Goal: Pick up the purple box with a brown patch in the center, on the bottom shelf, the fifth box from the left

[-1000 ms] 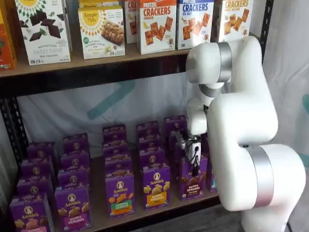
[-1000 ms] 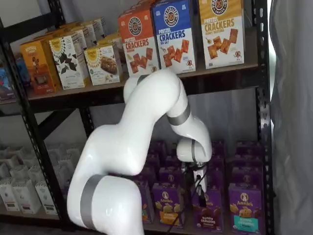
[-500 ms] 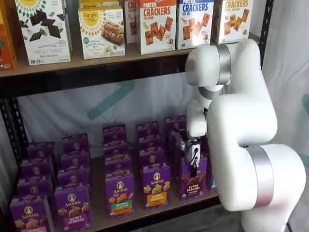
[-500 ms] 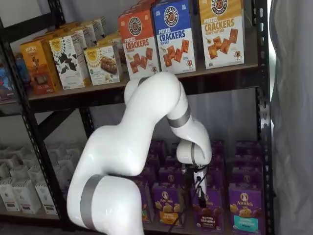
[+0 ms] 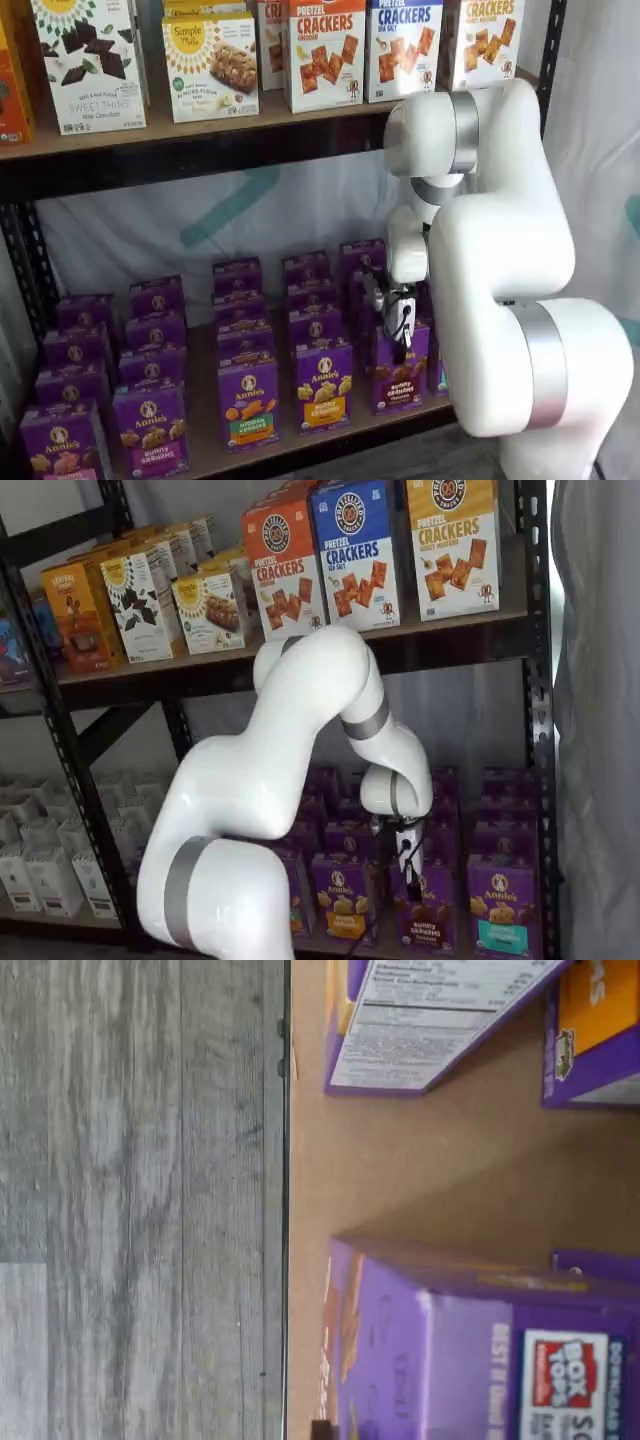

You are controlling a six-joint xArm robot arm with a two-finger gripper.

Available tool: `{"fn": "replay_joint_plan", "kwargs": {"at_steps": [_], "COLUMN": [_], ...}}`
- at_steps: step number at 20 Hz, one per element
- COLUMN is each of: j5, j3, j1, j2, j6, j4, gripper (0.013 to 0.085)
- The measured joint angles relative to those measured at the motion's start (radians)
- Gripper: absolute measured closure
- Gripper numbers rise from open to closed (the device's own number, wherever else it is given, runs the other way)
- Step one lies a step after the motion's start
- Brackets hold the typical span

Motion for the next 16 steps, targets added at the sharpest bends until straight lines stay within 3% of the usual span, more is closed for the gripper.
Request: {"fn": "replay_joint_plan", "kwargs": {"at_steps": [4, 12, 16], "j5": [0.002, 0.005, 0.003], "j3": [0.006, 0.014, 0.018], "j1": [0.000, 0.004, 0.005], "j2": [-0.005, -0.009, -0.011], "j6": [0.001, 0.003, 0.003], "j4": [-0.001, 0.001, 0.003], "gripper": [0.0410, 0.0610, 0.0610]}}
